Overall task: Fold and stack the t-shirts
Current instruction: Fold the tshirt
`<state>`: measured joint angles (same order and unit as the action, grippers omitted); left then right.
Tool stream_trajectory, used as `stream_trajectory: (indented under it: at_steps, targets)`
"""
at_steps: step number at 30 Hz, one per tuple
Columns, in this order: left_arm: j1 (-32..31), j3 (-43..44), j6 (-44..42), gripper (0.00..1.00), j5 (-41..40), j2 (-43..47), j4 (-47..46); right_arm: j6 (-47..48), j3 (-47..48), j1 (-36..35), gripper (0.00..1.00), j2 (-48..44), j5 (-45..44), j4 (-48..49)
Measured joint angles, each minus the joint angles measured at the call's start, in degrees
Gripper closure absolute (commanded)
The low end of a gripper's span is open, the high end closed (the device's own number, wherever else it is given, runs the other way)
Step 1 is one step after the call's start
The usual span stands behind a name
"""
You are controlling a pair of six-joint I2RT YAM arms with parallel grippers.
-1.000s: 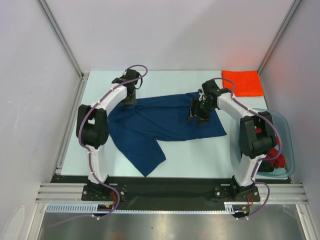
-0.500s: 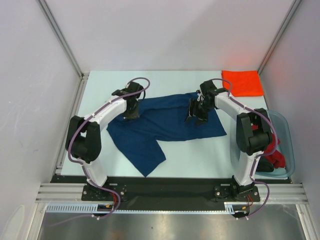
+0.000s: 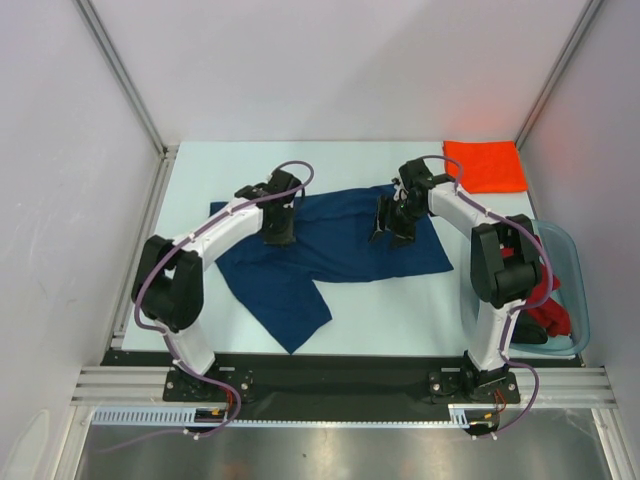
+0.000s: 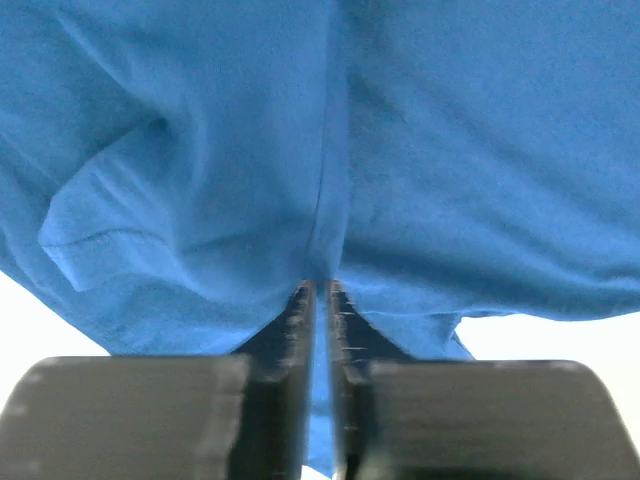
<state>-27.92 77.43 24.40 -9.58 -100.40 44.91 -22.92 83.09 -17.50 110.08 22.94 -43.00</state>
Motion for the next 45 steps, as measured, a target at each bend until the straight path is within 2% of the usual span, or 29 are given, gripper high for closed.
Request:
stream_trajectory:
  at_steps: [1,8,12,16,18,20,24,27,33,40,45]
  targets:
    - [-0.17,-0.04,0.2,0.67,0.15,0.0,-0.07,0.0,0.0,0.0,0.36,0.0,-0.02,0.0]
    - [0.22,-1.2,0.0,0.44,-1.09,2.12,-0.33,0.02,0.72,0.22,0.36,1.07,-0.15,-0.09]
    - [3.32,-1.2,-1.01,0.43,-0.83,6.99,-1.44,0.04,3.61,0.37,0.35,3.26,-1.27,-0.66]
    - [11.61,-1.2,-2.1,0.44,0.31,8.57,-4.66,-0.04,9.14,1.38,0.35,5.73,-4.17,-0.37]
    - [15.82,-1.25,-2.43,0.43,0.94,7.96,-6.67,-0.55,13.7,2.64,0.34,7.85,-5.81,0.0]
    - [18.78,-1.25,-2.45,0.38,1.03,6.93,-8.52,-0.87,18.53,4.15,0.32,10.29,-8.04,0.79]
    - [21.9,-0.57,-2.97,0.31,1.03,2.89,-11.72,-1.05,26.91,8.2,0.27,15.21,-11.85,3.37]
    - [23.54,-0.55,-3.61,0.29,1.29,0.61,-13.92,-0.33,32.52,11.26,0.23,19.02,-13.68,4.5]
    - [29.4,0.04,-4.37,0.29,2.6,-3.8,-17.4,2.51,42.29,15.02,0.25,26.67,-15.21,4.92]
    - [33.68,5.29,-5.62,0.27,4.61,-10.64,-17.49,4.22,43.3,14.58,0.3,30.32,-13.14,5.2]
    - [34.62,9.86,-6.19,0.3,7.39,-15.72,-17.94,5.9,43.3,14.27,0.32,30.71,-11.72,5.53]
